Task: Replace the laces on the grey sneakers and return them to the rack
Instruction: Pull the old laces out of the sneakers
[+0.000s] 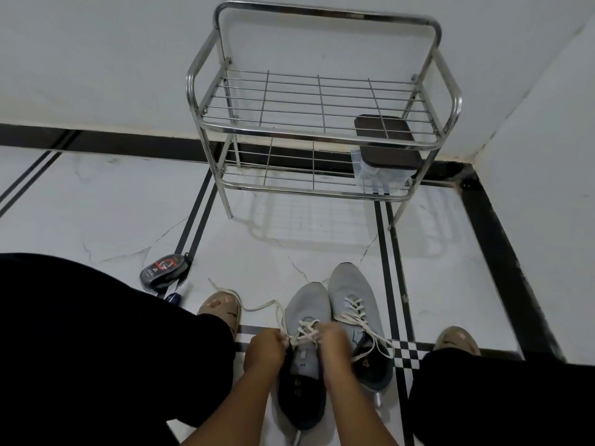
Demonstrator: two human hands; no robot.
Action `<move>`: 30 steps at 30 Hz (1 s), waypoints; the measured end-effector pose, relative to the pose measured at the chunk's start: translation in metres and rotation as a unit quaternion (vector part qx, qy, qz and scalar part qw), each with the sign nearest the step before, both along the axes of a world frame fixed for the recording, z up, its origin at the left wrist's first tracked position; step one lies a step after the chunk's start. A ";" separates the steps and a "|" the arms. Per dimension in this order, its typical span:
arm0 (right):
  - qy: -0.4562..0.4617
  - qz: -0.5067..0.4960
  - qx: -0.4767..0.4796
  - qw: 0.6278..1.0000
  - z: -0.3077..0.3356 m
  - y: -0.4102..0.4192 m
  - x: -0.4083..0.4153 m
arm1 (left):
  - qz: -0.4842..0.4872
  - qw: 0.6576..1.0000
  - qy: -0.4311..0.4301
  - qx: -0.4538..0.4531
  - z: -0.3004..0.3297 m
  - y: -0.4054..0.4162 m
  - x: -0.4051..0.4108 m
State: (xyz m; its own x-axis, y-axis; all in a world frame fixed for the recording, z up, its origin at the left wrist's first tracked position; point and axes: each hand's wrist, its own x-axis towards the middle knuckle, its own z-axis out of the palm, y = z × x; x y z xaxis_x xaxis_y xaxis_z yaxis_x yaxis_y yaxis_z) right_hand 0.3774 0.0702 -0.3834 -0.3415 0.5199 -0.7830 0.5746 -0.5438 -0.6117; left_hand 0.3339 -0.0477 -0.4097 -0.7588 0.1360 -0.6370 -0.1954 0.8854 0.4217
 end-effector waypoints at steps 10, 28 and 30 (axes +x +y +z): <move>-0.120 0.563 0.401 0.713 -0.021 -0.004 0.004 | -0.006 1.000 0.001 0.009 -0.002 -0.001 0.000; -0.058 0.521 0.325 0.787 -0.008 0.013 0.004 | -0.081 0.996 0.020 -0.038 -0.001 0.001 -0.003; -0.106 0.579 0.360 0.724 -0.020 -0.003 0.014 | -0.083 0.996 0.024 -0.037 -0.001 0.000 -0.002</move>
State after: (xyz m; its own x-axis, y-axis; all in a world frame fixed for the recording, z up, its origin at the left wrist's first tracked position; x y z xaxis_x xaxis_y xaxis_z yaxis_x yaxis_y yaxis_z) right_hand 0.3919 0.0668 -0.4038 -0.7867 0.2809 -0.5498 0.5130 0.7928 -0.3291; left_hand 0.3315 -0.0474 -0.4107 -0.7593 0.2162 -0.6138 -0.0251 0.9328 0.3595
